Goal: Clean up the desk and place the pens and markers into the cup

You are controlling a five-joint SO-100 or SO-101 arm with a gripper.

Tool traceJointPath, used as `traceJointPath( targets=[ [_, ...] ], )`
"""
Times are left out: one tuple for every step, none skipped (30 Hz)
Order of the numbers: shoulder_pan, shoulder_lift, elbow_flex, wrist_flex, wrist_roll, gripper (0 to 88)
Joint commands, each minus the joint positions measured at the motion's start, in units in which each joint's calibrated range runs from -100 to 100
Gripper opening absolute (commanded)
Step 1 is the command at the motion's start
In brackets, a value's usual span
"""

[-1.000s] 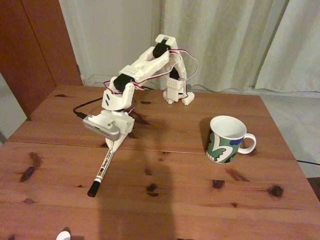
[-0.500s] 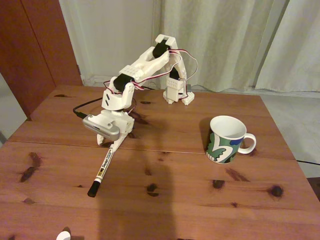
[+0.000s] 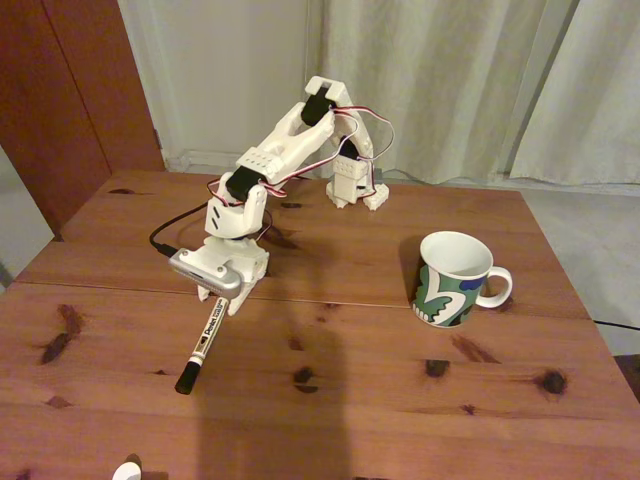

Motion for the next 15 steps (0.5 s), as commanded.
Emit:
traceJointPath(
  targets=[
    [0.07,-0.37,-2.81,-1.60,0.15,12.8],
    [0.07,-0.53,-2.54,-1.60,0.31,7.3],
    [0.07,-0.86,-2.27,-1.51,0.21,1.1],
    [0.07,-0.95,-2.18,-1.43,0.15,0.0],
    [0.07,-1.03,-2.18,-1.08,0.31,1.2],
    [0.15,-1.03,-2.09,-0.91,0.31,1.2],
    [0.15,-1.11,-2.09,-0.82,0.31,0.9],
    [0.23,-1.11,-2.09,-0.74,0.31,0.8],
    [0.39,-1.20,-2.09,-0.74,0.31,0.8],
    [0.71,-1.28,-2.09,-0.74,0.31,0.8],
    [0.79,-1.36,-2.09,-0.74,0.36,0.8],
    [0.87,-1.44,-2.18,-0.74,0.36,0.8],
    [0.87,-1.86,-2.27,-0.74,0.36,0.8],
    [0.87,-2.52,-2.09,-0.74,0.36,0.8],
    [0.87,-2.93,-2.09,-0.74,0.36,0.8]
  ],
)
